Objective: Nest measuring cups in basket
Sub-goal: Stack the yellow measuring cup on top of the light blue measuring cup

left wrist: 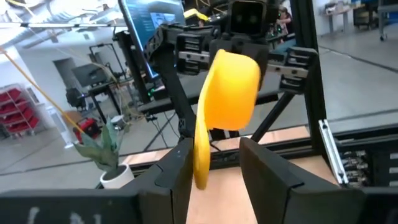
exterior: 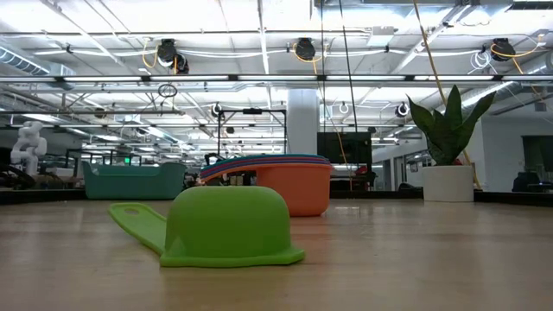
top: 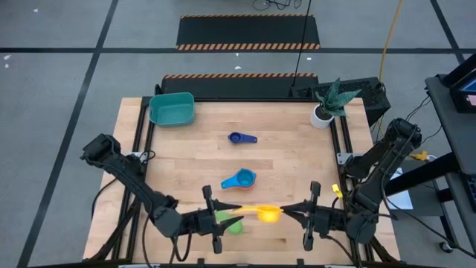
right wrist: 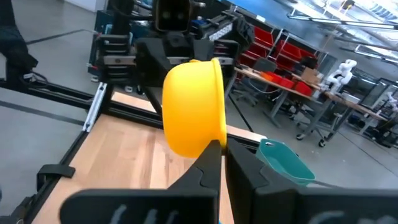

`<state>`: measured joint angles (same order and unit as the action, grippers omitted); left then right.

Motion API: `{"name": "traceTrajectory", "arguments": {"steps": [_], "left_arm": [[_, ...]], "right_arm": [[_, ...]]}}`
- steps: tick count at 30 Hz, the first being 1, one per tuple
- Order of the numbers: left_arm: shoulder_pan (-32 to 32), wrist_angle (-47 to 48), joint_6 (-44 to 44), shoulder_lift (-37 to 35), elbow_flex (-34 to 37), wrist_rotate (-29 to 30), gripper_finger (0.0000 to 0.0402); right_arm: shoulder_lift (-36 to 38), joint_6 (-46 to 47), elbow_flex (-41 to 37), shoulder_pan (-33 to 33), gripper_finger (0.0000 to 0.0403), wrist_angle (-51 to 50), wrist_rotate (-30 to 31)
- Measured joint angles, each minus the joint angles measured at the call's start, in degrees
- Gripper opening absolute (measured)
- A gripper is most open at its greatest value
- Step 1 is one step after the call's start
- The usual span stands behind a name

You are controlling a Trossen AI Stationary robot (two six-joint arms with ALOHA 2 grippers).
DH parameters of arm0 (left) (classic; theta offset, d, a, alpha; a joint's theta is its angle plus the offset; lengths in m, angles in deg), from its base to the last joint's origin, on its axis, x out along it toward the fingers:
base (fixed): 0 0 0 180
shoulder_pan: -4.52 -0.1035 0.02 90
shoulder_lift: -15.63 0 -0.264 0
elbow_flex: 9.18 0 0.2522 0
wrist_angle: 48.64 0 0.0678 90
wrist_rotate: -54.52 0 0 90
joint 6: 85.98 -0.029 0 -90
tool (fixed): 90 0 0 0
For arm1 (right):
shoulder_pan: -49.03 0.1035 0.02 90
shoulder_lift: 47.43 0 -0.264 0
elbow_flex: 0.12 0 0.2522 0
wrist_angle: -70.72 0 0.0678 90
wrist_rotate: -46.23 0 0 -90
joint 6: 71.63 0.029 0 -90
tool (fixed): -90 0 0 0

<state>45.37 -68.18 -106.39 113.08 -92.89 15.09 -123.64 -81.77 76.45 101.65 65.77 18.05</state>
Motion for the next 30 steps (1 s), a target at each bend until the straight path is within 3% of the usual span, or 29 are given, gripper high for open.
{"name": "traceTrajectory", "arguments": {"steps": [4,12,23,30], "left_arm": [[0.93,-0.96,-2.70,0.00,0.00,1.03,0.0105],[0.96,-0.92,-3.26,0.00,0.00,1.64,0.0012],[1.05,0.36,-5.90,-0.04,0.00,3.21,0.0007],[2.72,5.53,-11.65,-0.02,0.00,14.84,0.0005]], "right_arm": [[0.00,0.01,-0.02,0.00,0.0000,0.02,-0.10],[0.00,0.01,-0.02,0.02,0.0000,0.02,-0.46],[0.00,0.04,-0.07,0.00,0.0023,-0.41,-0.43],[0.00,2.31,-0.07,0.67,0.0062,-3.52,5.44]]}}
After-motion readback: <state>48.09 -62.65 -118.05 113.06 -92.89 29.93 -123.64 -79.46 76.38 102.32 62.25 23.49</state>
